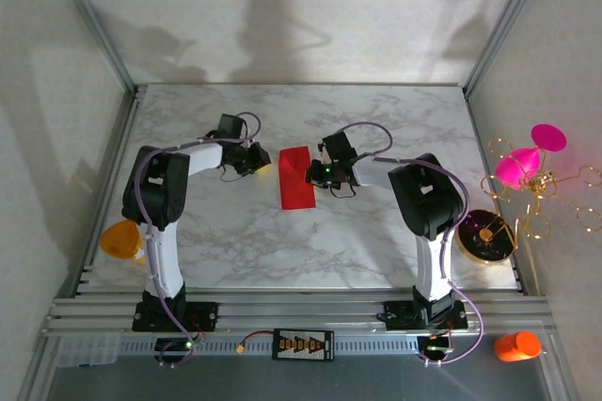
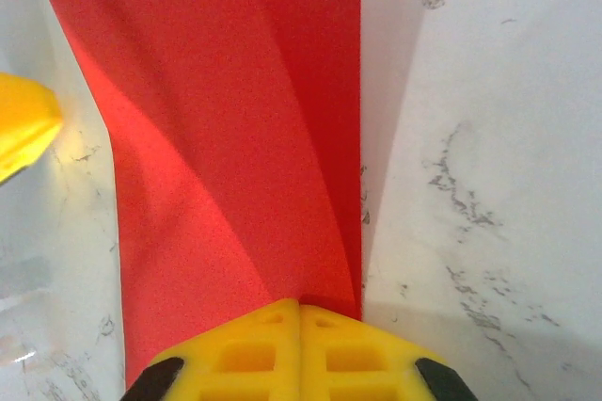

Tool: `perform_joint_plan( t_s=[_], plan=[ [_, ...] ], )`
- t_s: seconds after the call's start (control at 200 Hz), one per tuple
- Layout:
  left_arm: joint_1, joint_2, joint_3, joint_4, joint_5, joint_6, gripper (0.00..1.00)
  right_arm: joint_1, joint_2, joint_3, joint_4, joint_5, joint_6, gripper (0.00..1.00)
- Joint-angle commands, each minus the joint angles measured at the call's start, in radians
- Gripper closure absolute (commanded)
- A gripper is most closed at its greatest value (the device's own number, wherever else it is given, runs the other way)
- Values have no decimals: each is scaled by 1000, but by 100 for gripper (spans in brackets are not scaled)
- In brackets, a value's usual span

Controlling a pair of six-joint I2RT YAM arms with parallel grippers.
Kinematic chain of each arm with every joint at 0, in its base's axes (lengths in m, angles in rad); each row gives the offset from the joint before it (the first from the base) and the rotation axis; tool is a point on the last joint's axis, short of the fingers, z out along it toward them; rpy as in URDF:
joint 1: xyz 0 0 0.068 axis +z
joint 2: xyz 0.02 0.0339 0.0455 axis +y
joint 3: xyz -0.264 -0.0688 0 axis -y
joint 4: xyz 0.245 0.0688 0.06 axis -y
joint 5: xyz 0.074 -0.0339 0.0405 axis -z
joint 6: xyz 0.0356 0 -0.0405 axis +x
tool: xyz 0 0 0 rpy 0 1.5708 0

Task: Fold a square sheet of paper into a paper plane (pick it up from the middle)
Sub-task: First fold the square sheet of paper in half at the center of the table.

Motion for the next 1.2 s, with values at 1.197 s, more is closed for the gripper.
perform_joint_plan(
  t_s=[1.197],
  plan=[
    [-62, 8, 164, -38, -99, -23, 83, -7, 174, -87, -294, 268, -42, 93]
  ],
)
